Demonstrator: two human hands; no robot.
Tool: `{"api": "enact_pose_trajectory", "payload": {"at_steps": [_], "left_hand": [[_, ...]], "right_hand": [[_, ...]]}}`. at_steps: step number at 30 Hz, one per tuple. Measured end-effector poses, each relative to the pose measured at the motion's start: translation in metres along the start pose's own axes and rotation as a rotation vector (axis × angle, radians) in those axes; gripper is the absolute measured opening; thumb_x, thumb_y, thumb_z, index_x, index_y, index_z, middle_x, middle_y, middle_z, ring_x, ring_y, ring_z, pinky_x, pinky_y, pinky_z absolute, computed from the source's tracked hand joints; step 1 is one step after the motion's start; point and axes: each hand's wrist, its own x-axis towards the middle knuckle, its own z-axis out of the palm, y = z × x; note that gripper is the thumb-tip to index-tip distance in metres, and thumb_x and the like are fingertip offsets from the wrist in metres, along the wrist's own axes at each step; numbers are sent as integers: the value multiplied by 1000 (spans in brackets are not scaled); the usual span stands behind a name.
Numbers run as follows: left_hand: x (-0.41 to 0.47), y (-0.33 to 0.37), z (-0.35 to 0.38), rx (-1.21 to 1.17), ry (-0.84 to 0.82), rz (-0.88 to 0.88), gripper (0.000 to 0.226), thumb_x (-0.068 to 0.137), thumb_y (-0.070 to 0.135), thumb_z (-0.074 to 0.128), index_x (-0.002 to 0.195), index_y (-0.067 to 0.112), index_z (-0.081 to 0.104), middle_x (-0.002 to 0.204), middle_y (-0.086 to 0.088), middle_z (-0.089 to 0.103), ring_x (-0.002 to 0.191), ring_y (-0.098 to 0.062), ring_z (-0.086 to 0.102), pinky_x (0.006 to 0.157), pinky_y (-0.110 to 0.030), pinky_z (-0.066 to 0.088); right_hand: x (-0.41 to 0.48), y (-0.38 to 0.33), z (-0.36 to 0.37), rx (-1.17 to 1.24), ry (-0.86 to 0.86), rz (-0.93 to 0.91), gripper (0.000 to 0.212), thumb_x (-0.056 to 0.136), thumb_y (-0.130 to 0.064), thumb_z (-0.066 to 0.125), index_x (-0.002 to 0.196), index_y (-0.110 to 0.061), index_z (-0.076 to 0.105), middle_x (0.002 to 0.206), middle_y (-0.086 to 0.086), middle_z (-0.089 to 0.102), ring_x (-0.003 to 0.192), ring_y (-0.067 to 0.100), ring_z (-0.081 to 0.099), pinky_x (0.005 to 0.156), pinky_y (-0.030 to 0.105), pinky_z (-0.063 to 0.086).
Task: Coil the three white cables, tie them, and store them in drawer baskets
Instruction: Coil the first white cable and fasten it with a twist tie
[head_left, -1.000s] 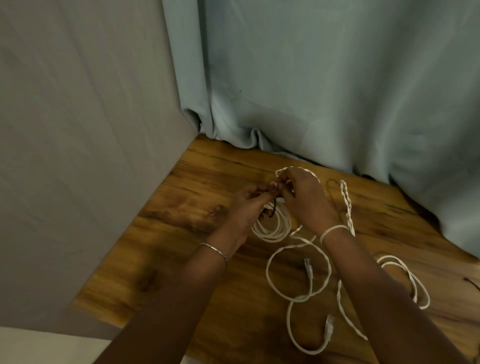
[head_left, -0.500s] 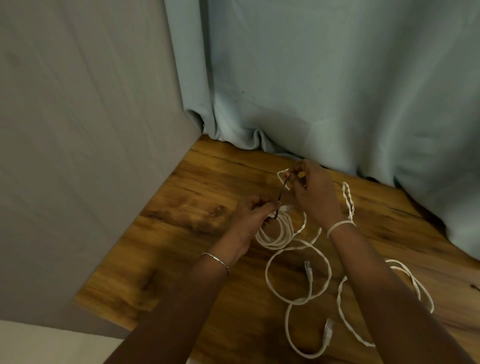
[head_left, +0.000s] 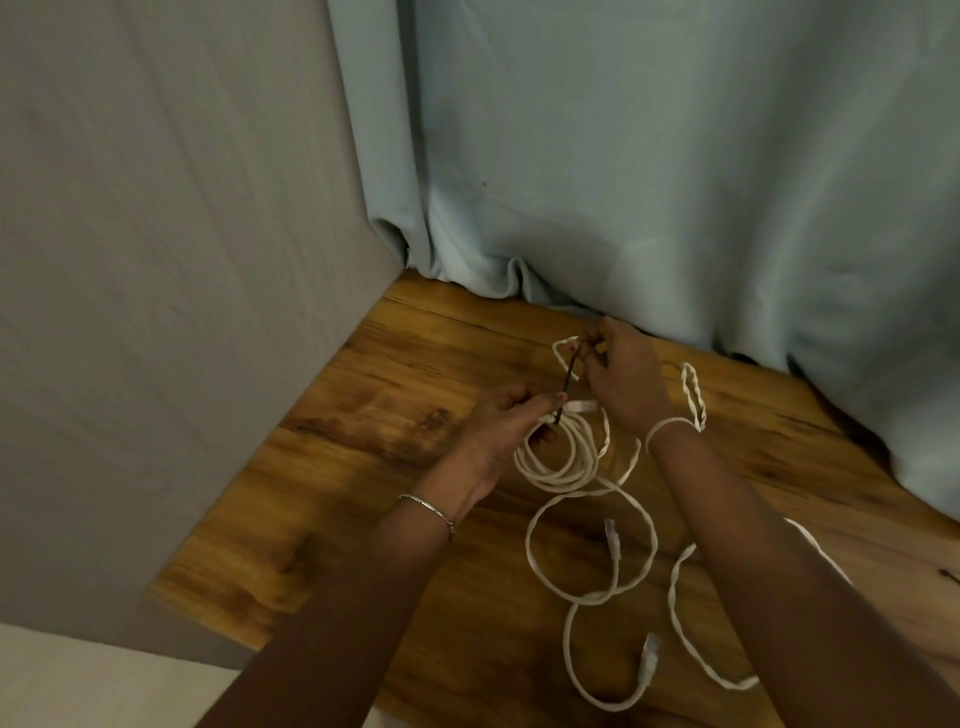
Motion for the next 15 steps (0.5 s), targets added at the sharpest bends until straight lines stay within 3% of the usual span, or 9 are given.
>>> {"api": "enact_pose_trajectory", "payload": {"at_steps": [4,8,12,15], "left_hand": [[0,1,0,-6,4,-19,12,86,17,67,86,6,64,73,-4,63,54,-9,59,59,-26,44],[-1,2,-3,-4,-47,-26,8,83,14,69,86,7,67,77,-5,66,60,-10,62,63,-24,49],[-1,0,-4,-9,-67,10,18,84,11,69,100,1,67,83,-6,68,64,-11,64,64,-20,53],[-2,-2,-3,12,-92,20,25,85,11,68,108,3,66,89,-7,70,67,-11,65,64,-19,54]], "right_hand": [[0,-1,2,-10,14,6,11,89,-17,61,87,-6,59,87,12,63,74,23,55,67,31,41],[1,2,5,24,-23,48,15,89,-22,63,89,-7,60,88,11,66,77,26,60,71,40,49],[0,2,4,52,-37,67,16,90,-22,62,89,-6,61,87,11,67,75,28,63,70,39,50],[2,3,2,125,-70,113,17,90,-24,61,90,-7,62,86,11,69,70,30,65,69,45,54]]}}
